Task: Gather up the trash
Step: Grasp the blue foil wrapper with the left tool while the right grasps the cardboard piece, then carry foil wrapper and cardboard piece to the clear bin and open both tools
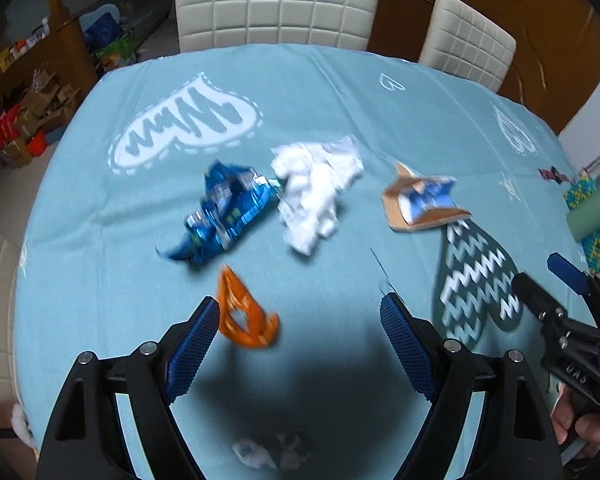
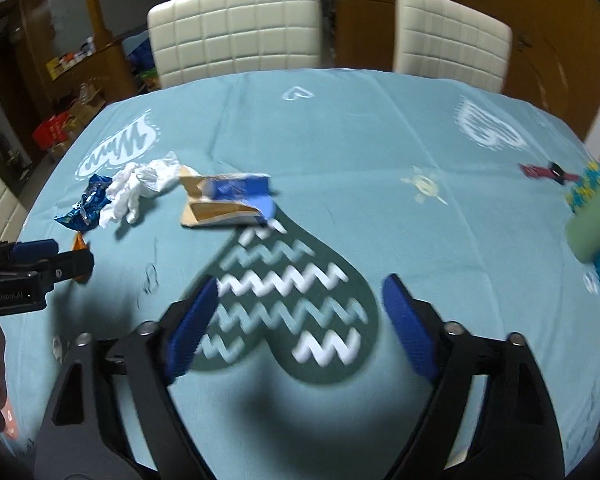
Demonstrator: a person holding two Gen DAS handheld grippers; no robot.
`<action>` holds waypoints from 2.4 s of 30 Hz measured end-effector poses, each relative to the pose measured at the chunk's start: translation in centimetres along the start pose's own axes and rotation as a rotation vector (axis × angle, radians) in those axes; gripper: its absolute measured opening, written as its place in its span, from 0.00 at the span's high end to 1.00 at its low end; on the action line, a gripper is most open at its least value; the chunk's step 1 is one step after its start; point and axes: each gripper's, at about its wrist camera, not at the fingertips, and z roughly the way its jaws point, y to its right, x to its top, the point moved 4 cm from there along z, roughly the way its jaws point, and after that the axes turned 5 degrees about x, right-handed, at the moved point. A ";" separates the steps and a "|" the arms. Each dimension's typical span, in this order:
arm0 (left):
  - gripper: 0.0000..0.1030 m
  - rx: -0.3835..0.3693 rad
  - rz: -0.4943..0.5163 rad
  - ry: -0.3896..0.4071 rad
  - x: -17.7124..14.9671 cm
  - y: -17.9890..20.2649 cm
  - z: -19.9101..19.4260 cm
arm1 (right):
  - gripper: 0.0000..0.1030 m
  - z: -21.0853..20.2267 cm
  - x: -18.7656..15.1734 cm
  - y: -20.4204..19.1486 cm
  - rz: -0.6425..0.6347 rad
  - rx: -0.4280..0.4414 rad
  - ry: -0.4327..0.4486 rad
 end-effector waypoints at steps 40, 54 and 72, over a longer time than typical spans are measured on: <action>0.72 -0.092 -0.004 0.017 2.2 -4.0 1.9 | 0.33 3.5 1.6 -4.4 -0.062 0.007 -0.043; 0.72 -0.199 -0.051 0.073 0.5 -5.9 -2.0 | 0.33 0.0 1.1 -11.0 -0.131 0.021 -0.002; 0.72 -0.133 -0.176 0.089 -3.0 -19.9 -3.8 | 0.33 0.7 1.1 -26.7 -0.276 0.110 -0.007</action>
